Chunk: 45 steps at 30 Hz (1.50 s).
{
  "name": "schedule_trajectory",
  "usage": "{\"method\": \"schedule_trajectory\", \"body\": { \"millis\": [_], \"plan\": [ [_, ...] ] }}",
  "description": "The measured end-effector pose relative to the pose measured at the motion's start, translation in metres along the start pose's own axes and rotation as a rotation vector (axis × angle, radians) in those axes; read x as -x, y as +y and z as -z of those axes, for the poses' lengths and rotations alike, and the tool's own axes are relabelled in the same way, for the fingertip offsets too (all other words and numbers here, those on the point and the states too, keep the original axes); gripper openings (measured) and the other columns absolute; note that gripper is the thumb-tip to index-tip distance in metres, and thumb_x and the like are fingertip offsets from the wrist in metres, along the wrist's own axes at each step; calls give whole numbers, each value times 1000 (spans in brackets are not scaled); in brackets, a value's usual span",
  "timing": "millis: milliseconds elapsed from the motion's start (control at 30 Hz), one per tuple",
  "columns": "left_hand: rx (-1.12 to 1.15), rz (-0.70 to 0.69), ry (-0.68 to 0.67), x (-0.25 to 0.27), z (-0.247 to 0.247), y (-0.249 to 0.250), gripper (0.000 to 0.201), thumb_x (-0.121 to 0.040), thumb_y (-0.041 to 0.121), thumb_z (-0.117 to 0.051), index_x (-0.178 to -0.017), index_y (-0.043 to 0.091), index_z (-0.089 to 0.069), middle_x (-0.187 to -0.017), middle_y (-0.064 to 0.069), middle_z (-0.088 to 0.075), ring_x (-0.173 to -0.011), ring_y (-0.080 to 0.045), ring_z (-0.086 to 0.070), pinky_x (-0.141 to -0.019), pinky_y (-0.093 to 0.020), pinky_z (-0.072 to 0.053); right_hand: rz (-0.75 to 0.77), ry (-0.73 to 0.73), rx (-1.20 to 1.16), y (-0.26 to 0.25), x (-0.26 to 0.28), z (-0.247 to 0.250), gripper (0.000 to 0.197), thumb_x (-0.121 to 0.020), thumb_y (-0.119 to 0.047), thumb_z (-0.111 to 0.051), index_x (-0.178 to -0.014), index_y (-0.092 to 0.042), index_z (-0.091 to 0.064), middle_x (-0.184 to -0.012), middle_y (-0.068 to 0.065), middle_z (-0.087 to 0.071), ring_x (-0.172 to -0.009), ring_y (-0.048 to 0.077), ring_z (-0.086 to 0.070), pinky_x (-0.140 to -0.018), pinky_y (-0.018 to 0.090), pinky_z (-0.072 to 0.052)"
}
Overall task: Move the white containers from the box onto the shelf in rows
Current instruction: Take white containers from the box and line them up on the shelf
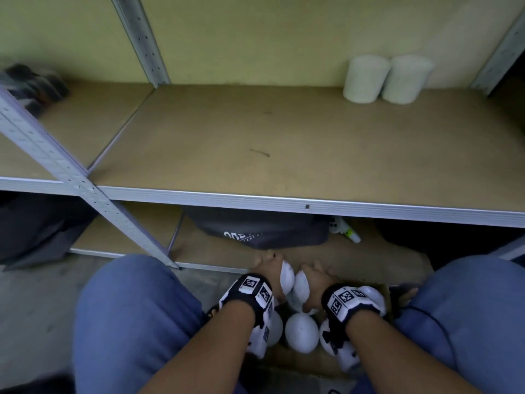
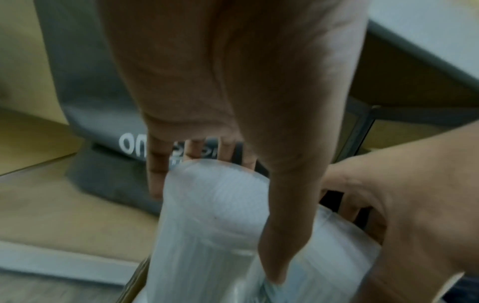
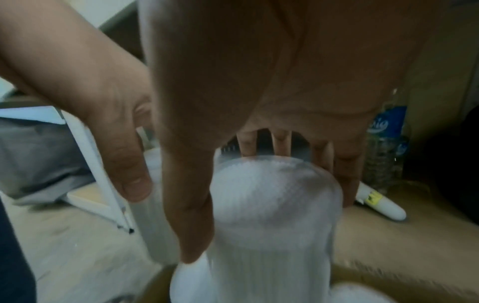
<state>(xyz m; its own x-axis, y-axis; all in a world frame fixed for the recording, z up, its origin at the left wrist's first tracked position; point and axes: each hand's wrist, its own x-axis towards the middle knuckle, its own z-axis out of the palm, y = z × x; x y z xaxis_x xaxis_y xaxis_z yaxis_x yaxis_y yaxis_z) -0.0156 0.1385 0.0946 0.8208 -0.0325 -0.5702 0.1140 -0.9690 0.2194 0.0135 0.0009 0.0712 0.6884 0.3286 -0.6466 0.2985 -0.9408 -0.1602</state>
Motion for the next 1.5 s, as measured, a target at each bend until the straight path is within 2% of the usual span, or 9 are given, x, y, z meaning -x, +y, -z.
{"method": "schedule_trajectory", "body": {
  "millis": [133, 200, 433, 667, 767, 900, 1267, 1400, 1500],
  "plan": [
    [46, -23, 42, 27, 35, -1, 88, -57, 35, -82, -130, 21, -34, -127, -5, -36, -119, -31, -37, -101, -40, -42, 71, 22, 11, -3, 17, 33, 96, -54, -48, -76, -136, -28, -30, -141, 2, -34, -129, 30, -34, -100, 45, -42],
    [50, -40, 61, 38, 50, 1, 86, -62, 37, -80, -133, 20, -34, -128, -5, -35, -121, -31, -35, -102, -41, -40, 81, 80, 28, -3, 35, 51, 95, -48, -49, -77, -130, -32, -32, -135, 1, -35, -121, 32, -38, -93, 47, -46],
    [-33, -136, 109, 89, 127, 16, 88, -59, 45, -79, -135, 28, -38, -126, -4, -33, -117, -31, -40, -93, -46, -49, 149, 215, -34, -4, 116, 120, 93, -59, -41, -79, -138, -33, -30, -128, 0, -34, -120, 32, -38, -89, 44, -49],
    [41, -253, 314, 131, 186, 30, 84, -59, 43, -81, -133, 31, -43, -127, 0, -42, -117, -23, -46, -93, -36, -48, 224, 410, -41, 3, 177, 184, 87, -53, -45, -78, -130, -37, -38, -123, -6, -45, -116, 25, -46, -90, 41, -51],
    [101, -276, 412, 144, 206, 35, 86, -62, 43, -80, -137, 31, -39, -133, 4, -39, -117, -19, -47, -93, -31, -47, 243, 510, -95, 4, 191, 207, 92, -54, -44, -79, -135, -37, -37, -132, -10, -45, -122, 20, -46, -96, 38, -48],
    [119, -269, 498, 144, 227, 38, 89, -64, 44, -79, -140, 30, -37, -136, 4, -36, -120, -19, -46, -89, -28, -42, 250, 587, -124, 3, 193, 229, 95, -60, -40, -80, -143, -32, -34, -139, -10, -40, -127, 19, -42, -100, 34, -44],
    [212, -231, 603, 97, 250, 33, 78, -64, 42, -79, -134, 25, -49, -129, 6, -43, -120, -17, -46, -88, -26, -39, 243, 719, -304, 10, 140, 245, 74, -60, -38, -77, -129, -30, -52, -129, -10, -45, -119, 17, -48, -99, 36, -45],
    [245, -184, 558, 79, 238, 28, 77, -64, 40, -79, -133, 23, -49, -135, 4, -41, -126, -19, -43, -100, -34, -42, 214, 658, -313, 15, 120, 234, 71, -68, -36, -76, -133, -25, -50, -136, -7, -44, -124, 18, -44, -102, 32, -41],
    [262, -170, 539, 71, 228, 24, 74, -65, 43, -77, -131, 25, -49, -132, 6, -42, -125, -21, -43, -101, -40, -43, 207, 654, -320, 17, 111, 227, 70, -69, -40, -73, -132, -27, -48, -138, -9, -42, -127, 22, -41, -105, 38, -40]
  ]
}}
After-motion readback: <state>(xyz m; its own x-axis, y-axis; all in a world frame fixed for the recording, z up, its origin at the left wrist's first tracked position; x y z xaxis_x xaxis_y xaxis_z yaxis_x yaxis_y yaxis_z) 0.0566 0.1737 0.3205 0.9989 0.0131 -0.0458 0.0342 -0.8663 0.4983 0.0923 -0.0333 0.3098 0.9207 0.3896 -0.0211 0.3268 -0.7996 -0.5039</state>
